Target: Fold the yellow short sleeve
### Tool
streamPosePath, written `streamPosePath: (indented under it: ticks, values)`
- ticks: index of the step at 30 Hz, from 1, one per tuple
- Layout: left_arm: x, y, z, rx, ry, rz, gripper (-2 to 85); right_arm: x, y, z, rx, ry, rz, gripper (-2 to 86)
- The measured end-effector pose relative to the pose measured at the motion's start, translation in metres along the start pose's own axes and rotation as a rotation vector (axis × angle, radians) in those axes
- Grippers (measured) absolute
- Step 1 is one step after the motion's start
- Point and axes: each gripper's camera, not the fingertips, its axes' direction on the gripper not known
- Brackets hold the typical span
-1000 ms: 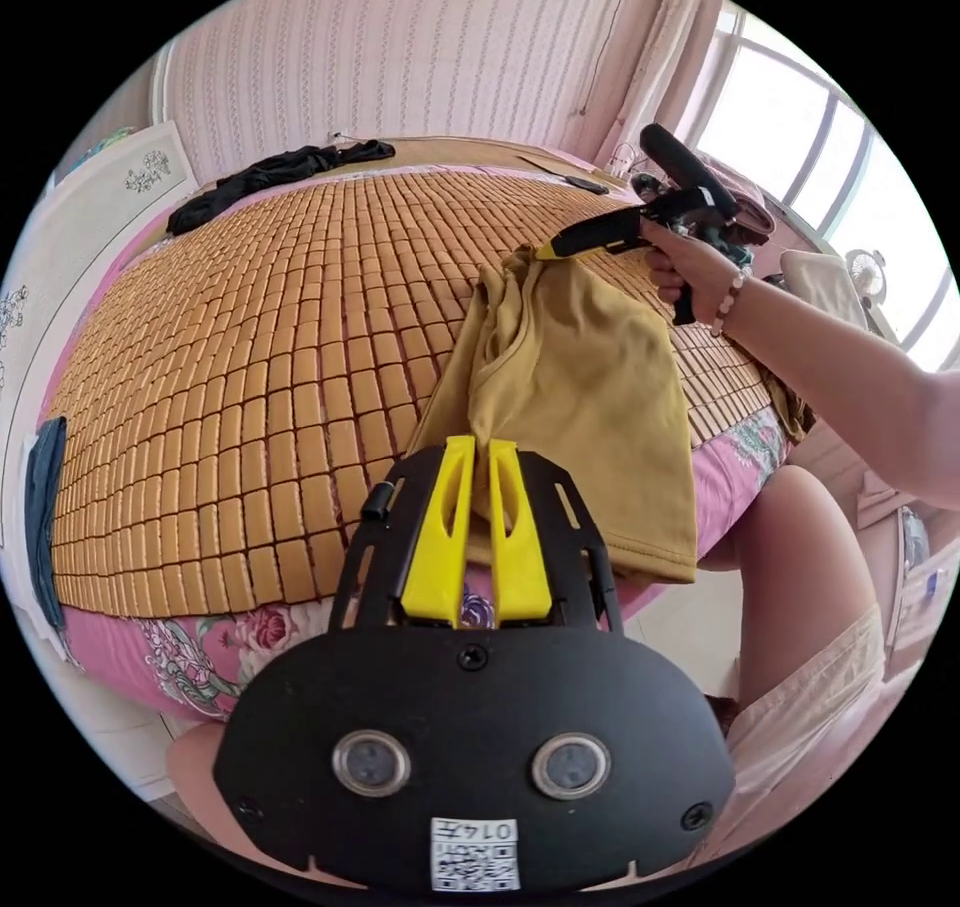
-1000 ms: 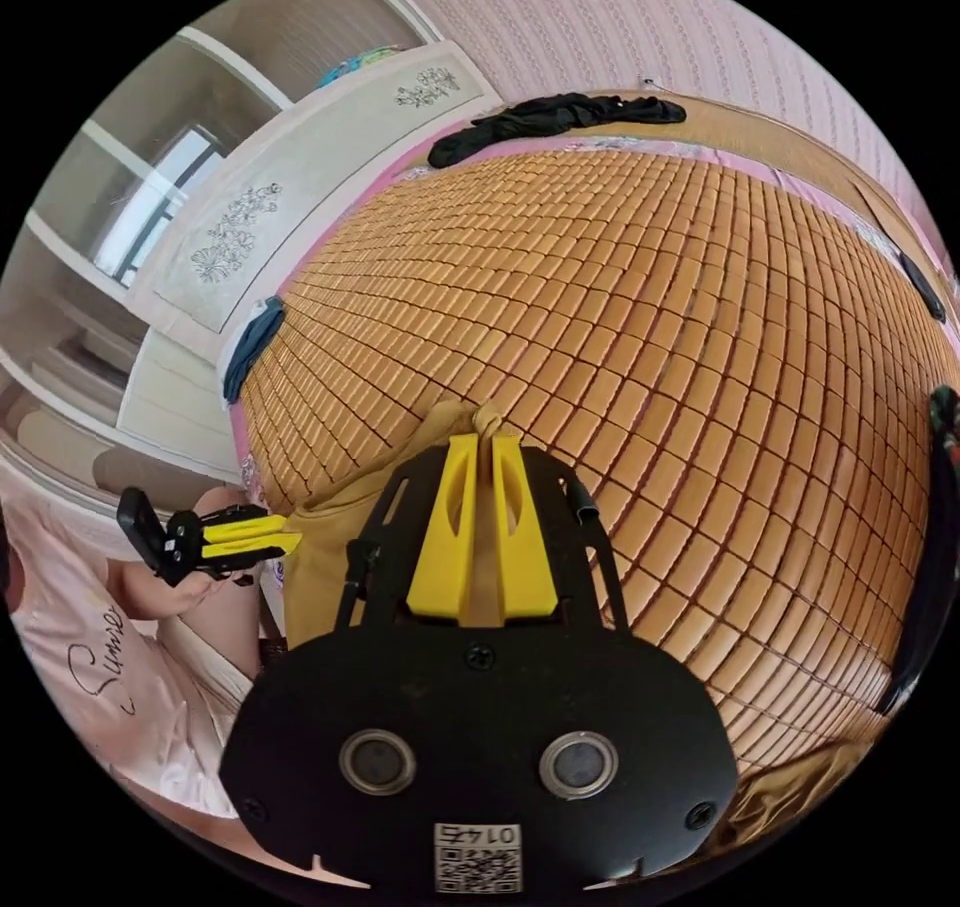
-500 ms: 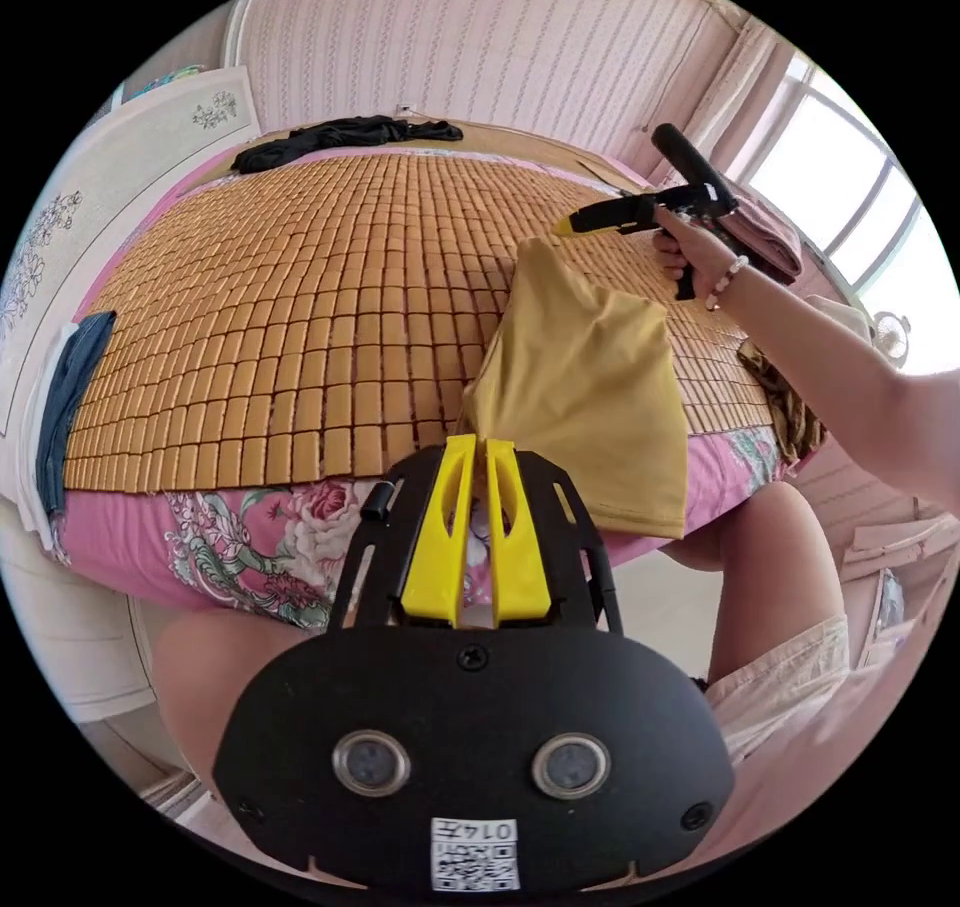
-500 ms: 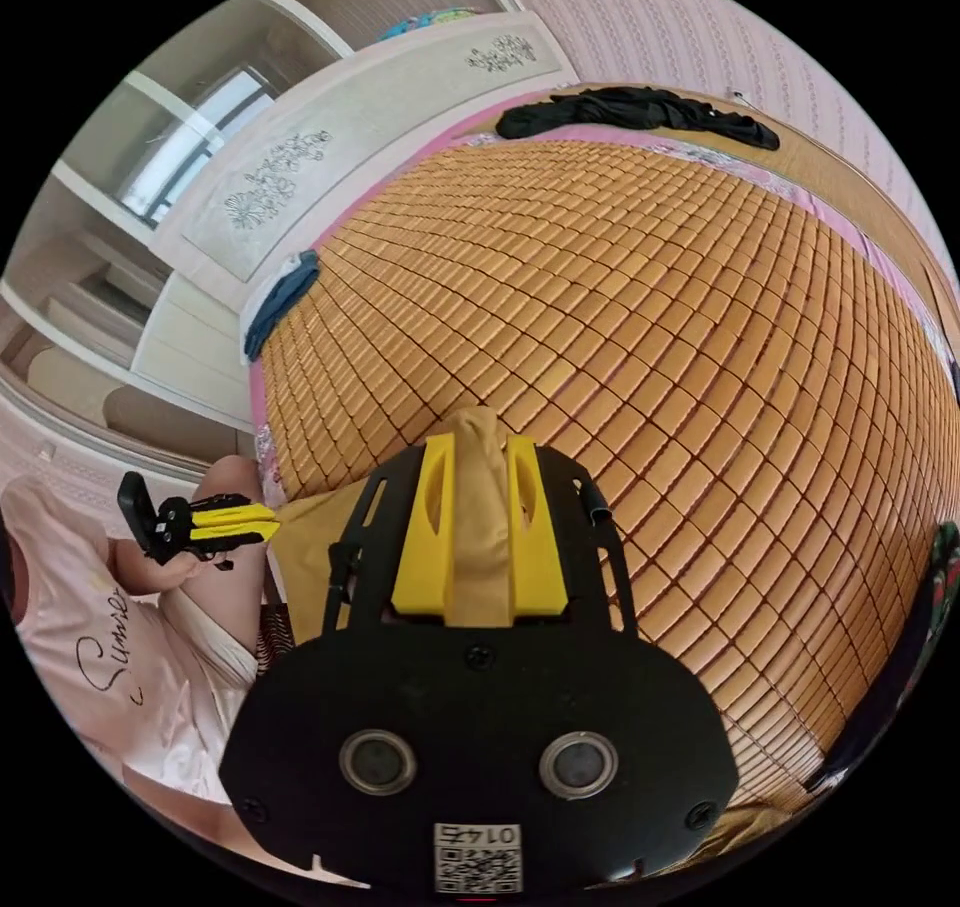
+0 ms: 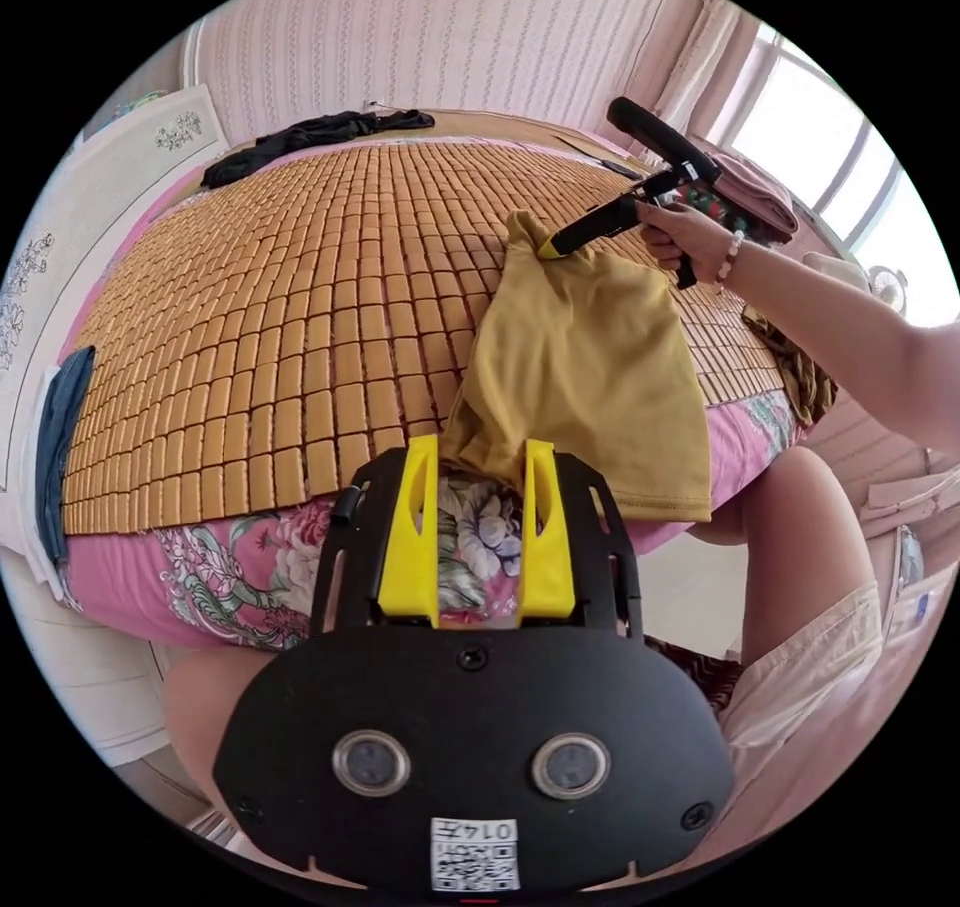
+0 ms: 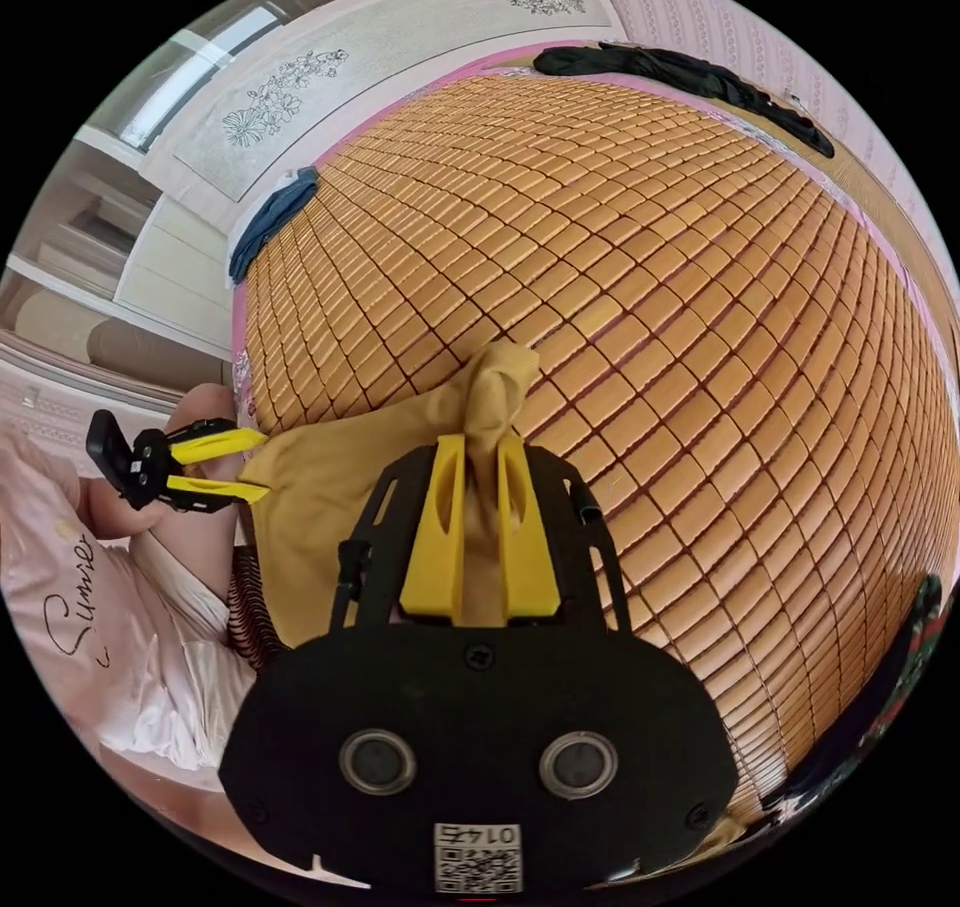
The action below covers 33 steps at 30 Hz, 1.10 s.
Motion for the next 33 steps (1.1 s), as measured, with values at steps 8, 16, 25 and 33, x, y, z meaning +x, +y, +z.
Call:
streamPosePath:
  ticks: [8,16,25,33]
  values:
    - [0.014,-0.013,-0.014,0.004,-0.036,0.015,9.6,0.008,0.014,0.021,0.020,-0.043,0.023,4.6]
    - [0.026,-0.027,-0.055,0.063,0.045,0.063,4.1,-0.003,0.048,0.013,0.104,-0.030,0.040,2.9]
    - [0.022,-0.021,-0.226,0.371,0.145,0.132,3.1,-0.095,0.139,-0.088,0.450,-0.019,-0.001,2.7]
    - [-0.047,0.022,-0.383,0.539,-0.058,0.063,3.2,-0.224,0.082,-0.106,0.610,-0.073,-0.217,2.6]
